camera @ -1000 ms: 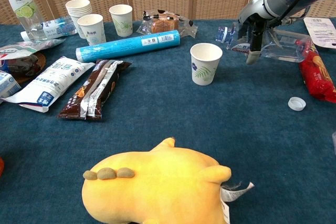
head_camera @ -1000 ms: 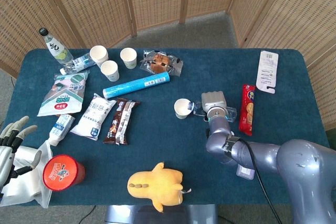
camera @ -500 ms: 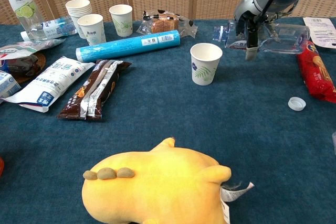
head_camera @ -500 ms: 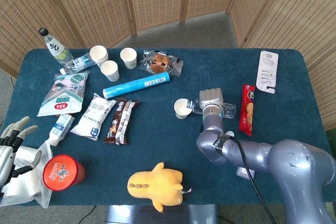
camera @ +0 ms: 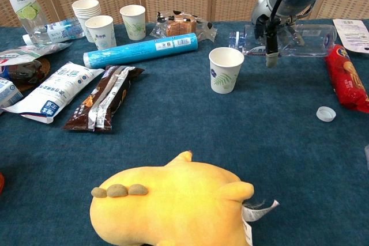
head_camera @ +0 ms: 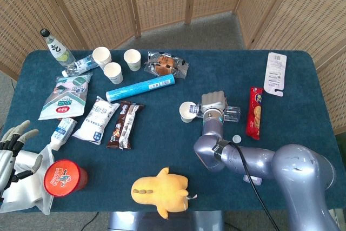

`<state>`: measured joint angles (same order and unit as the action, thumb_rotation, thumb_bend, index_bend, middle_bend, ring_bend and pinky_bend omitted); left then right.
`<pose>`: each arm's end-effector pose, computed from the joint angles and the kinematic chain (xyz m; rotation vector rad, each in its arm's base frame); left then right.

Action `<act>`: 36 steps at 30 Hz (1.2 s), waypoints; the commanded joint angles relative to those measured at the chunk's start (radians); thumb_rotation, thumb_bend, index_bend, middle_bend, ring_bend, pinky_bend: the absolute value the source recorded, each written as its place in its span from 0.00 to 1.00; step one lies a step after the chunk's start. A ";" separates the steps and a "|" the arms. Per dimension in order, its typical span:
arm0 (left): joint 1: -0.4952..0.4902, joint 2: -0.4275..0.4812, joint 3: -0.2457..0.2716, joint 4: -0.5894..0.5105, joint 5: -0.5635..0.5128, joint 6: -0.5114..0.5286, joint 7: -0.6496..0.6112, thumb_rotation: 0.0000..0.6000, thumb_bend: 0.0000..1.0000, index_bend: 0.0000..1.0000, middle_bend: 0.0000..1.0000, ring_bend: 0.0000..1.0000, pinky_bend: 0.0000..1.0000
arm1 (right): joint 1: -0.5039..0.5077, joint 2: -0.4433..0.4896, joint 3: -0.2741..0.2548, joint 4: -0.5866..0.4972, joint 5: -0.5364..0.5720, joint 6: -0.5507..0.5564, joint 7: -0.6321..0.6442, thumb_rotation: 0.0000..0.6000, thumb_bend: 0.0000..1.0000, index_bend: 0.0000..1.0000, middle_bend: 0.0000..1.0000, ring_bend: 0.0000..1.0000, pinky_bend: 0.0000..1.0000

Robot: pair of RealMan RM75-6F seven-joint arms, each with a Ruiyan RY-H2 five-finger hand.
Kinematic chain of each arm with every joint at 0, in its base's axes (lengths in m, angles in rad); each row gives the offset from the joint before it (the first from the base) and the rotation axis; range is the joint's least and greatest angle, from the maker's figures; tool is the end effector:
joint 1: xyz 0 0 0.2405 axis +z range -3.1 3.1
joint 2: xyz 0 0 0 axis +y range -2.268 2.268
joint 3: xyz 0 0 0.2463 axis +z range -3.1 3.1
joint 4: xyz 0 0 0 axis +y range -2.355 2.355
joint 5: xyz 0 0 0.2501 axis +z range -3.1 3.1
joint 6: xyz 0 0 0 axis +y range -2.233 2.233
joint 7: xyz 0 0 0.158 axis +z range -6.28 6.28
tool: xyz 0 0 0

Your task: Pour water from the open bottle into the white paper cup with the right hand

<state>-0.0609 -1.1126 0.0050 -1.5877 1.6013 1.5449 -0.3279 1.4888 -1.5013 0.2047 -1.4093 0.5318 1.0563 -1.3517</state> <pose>-0.3153 0.1761 0.1168 -1.3450 -1.1125 -1.1619 -0.0421 -0.4347 -0.0422 1.7201 -0.9617 0.0374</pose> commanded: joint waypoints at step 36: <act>0.001 -0.021 0.004 0.048 -0.009 -0.005 -0.041 0.59 0.46 0.16 0.06 0.00 0.00 | -0.107 -0.102 0.220 0.072 -0.070 0.159 -0.247 1.00 0.28 0.53 0.72 0.53 0.53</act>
<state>-0.0600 -1.1334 0.0088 -1.5395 1.5922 1.5394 -0.3683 1.3848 -1.6029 0.4216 -1.3361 0.4641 1.2157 -1.5993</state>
